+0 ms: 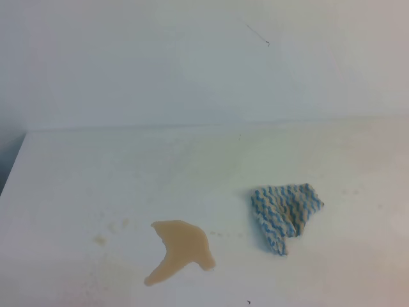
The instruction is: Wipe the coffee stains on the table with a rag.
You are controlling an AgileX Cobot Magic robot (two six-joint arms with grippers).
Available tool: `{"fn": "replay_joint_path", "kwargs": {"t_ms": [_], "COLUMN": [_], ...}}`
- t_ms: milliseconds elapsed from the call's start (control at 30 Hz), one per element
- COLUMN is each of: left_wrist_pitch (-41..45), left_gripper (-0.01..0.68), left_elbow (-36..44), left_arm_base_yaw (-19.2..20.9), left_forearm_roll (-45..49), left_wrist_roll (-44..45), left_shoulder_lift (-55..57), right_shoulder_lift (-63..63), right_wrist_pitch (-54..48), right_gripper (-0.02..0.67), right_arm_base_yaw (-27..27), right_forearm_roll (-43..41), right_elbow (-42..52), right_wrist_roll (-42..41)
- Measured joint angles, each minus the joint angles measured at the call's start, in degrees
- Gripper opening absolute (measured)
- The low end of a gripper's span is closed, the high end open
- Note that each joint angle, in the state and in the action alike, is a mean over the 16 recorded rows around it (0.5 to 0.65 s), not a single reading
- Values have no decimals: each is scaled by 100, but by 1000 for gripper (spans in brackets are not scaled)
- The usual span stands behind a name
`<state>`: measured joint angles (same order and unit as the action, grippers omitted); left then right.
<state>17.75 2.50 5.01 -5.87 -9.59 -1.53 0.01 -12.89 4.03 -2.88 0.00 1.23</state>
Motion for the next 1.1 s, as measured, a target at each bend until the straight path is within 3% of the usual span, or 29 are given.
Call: {"fn": "replay_joint_path", "kwargs": {"t_ms": [433,800,1100], "left_wrist_pitch": [6,17,23], "left_gripper": [-1,-1,-1], "left_elbow": [0,0,0], "left_arm_base_yaw": [0,0,0], "left_forearm_roll": [0,0,0], "left_wrist_roll": [-1,-2,-2], "left_shoulder_lift": [0,0,0], "right_shoulder_lift": [0,0,-1], "right_wrist_pitch": [1385,3642,4491], "right_gripper": [-4,-4,-4], "right_arm_base_yaw": [0,0,0], "right_forearm_roll": [169,480,914], "right_elbow": [0,-33,-708], "right_wrist_roll": [353,476,-34]}}
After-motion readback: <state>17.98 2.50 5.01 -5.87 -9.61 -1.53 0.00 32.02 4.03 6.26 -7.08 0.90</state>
